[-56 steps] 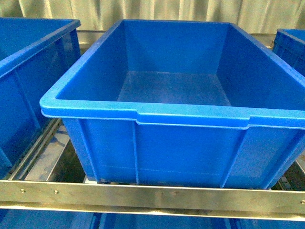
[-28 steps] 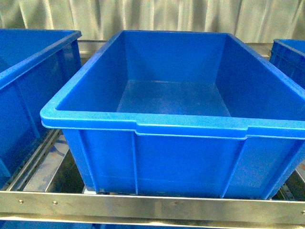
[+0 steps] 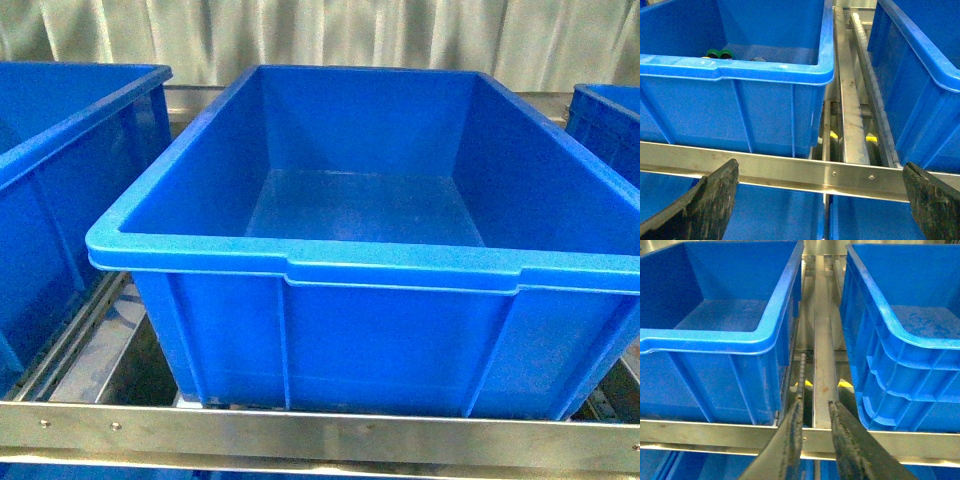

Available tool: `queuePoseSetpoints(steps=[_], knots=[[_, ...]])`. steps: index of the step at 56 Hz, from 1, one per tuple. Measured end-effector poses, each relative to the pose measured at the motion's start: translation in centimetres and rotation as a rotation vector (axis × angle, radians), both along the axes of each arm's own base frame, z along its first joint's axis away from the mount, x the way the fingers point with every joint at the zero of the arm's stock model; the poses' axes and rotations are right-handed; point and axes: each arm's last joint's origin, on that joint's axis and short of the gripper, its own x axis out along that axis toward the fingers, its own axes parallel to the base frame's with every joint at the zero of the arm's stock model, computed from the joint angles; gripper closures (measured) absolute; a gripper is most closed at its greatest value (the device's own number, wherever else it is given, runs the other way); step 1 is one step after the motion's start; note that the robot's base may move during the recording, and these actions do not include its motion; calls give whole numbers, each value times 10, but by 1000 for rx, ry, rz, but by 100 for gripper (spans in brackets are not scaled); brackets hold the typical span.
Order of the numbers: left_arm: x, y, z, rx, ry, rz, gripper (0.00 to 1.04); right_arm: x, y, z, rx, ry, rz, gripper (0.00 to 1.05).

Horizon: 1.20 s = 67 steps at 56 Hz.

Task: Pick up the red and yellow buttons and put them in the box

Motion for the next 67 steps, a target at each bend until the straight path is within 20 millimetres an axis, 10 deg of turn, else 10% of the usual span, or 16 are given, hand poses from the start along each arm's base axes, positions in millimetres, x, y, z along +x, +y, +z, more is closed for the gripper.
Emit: queuePoseSetpoints(steps=[25, 67], knots=[[0, 0, 0, 0, 0, 0, 8, 0, 0, 0, 0, 0, 0, 6], [0, 0, 0, 0, 0, 1, 8, 0, 0, 0, 0, -3, 2, 7]])
